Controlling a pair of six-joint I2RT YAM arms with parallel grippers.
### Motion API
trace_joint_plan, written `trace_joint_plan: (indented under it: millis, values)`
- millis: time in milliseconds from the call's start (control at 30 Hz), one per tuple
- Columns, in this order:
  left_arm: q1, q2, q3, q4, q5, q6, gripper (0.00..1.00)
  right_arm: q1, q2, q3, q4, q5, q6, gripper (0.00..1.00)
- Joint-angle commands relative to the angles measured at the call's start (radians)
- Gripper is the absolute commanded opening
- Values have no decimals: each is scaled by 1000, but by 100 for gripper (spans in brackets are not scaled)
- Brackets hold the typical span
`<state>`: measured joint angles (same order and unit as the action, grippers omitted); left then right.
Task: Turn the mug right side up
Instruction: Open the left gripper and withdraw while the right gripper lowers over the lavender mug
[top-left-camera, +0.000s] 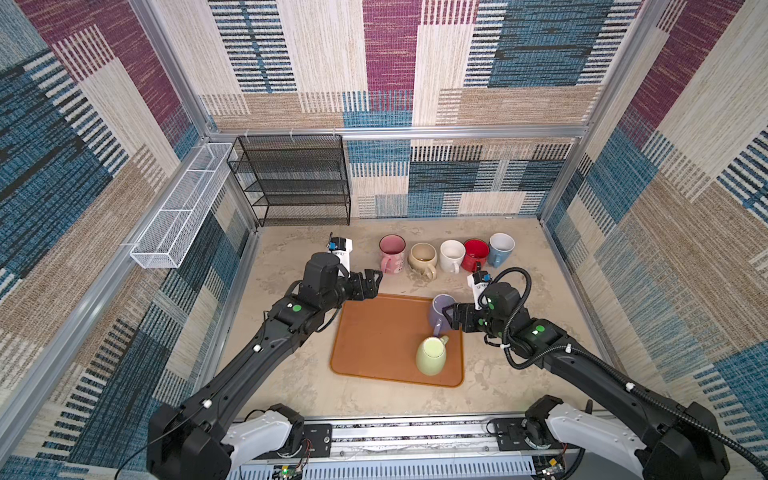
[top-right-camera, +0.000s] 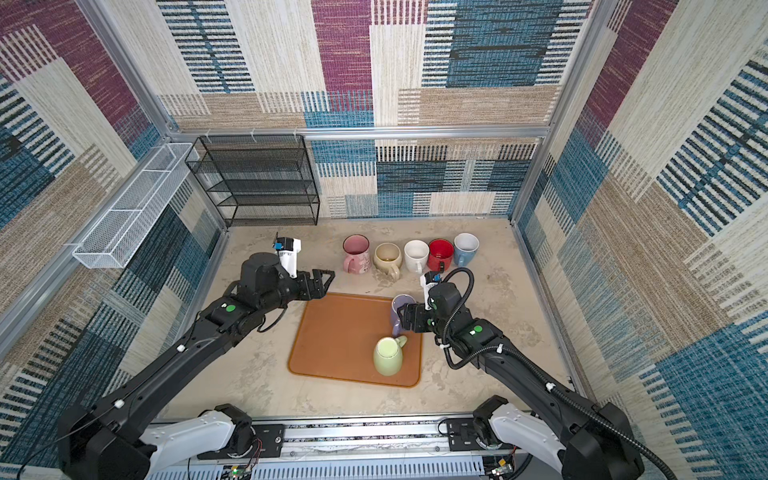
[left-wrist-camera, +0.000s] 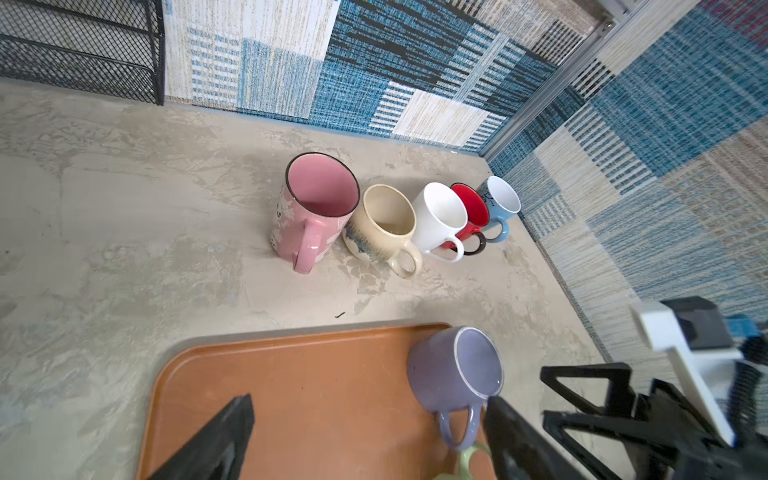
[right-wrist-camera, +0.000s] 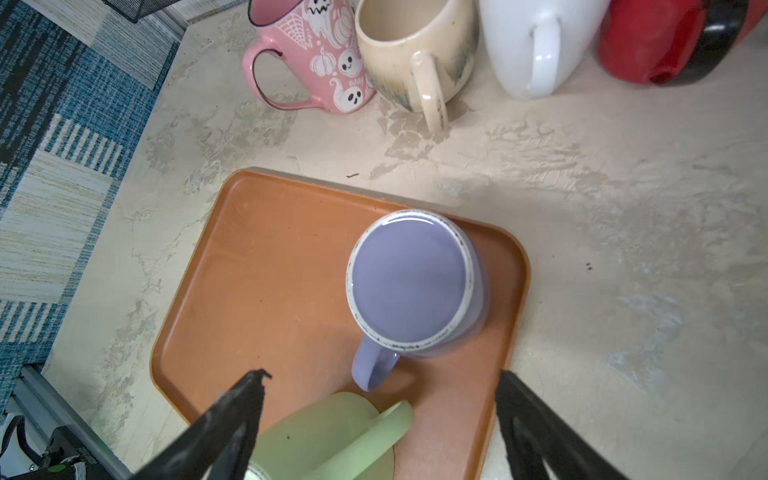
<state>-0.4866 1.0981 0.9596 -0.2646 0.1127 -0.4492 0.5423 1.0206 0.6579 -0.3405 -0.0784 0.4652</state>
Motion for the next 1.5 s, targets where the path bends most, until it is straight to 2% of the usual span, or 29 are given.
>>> trace_joint_plan:
  millis: [0,300,667,900,1200,1467]
  values:
    - [0,-85,-23,-97,16,-11,91,2,15,-8,35,-1,32,89]
    - [0,-310,-128,-207,-42,0,90,2,130,18,88,-48,37,89]
    - [0,-377,-167,-267,-58,18,90,7,276,93,155,-172,23,87]
    - [0,-416,-186,-283,-63,14,90,47,377,177,163,-179,-11,86]
    - [0,-459,-197,-316,-77,16,90,167,583,389,18,-27,-89,86]
    - [1,-468,-209,-317,-73,9,90,242,677,477,-75,101,-104,87]
